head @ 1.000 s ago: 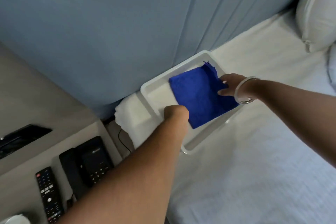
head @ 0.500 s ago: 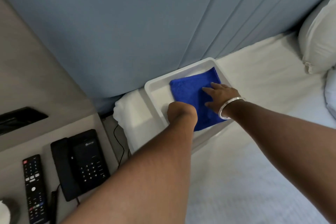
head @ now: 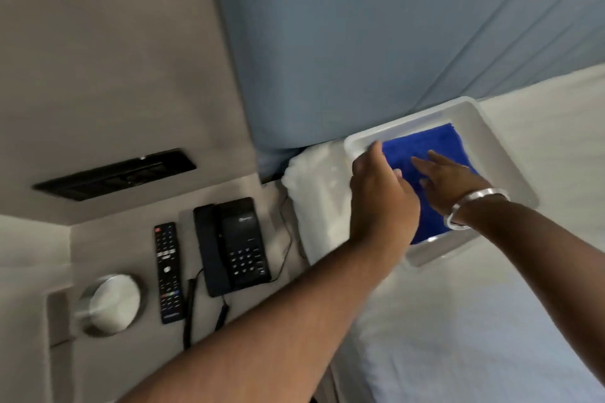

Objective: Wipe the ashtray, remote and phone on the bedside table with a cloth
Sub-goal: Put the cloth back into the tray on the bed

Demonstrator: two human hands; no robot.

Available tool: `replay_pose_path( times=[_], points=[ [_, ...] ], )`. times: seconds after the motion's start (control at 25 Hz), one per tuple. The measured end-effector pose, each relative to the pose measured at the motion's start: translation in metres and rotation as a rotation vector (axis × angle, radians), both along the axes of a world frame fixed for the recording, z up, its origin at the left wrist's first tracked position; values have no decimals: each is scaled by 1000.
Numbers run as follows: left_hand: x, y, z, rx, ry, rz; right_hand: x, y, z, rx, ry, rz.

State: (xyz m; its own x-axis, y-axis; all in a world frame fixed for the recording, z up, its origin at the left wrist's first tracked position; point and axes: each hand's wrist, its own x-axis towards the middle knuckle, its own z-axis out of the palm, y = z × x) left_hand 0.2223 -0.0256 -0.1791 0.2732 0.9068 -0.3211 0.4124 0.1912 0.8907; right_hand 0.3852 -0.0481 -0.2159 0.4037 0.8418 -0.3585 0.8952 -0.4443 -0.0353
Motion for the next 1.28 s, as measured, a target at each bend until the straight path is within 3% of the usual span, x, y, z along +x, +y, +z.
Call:
replay_pose_path(
  times=[0.08,0.16,0.2,0.28,0.36,0.44,0.64,0.8,0.92,1.04,1.16,1.28],
  points=[
    [-84,20,-25,376,113,49,-55,5,5,457,105,63],
    [-166,39,-62,411,336,19,-120,8,3,666,277,224],
    [-206,46,-84,305,465,10,-158,11,-9,640,374,298],
    [-266,49,-127,55,641,-51,-224,14,-50,387,535,294],
    [-299,45,-168,-155,668,-119,-269,15,-103,48,652,111],
    [-310,40,-201,-280,588,-146,-289,18,-148,-120,677,-96],
    [-304,32,-238,-337,433,-78,-300,26,-190,-45,681,-223],
    [-311,30,-232,-352,356,-25,-301,17,-180,82,487,-36],
    [-341,53,-225,-95,614,105,-343,13,-164,311,454,254],
    [-375,88,-227,-37,766,63,-411,4,-174,134,506,404],
    [-391,110,-240,-179,687,0,-454,-4,-200,-80,402,469],
    [-394,117,-251,-242,588,53,-460,-7,-220,-108,282,566]
  ],
)
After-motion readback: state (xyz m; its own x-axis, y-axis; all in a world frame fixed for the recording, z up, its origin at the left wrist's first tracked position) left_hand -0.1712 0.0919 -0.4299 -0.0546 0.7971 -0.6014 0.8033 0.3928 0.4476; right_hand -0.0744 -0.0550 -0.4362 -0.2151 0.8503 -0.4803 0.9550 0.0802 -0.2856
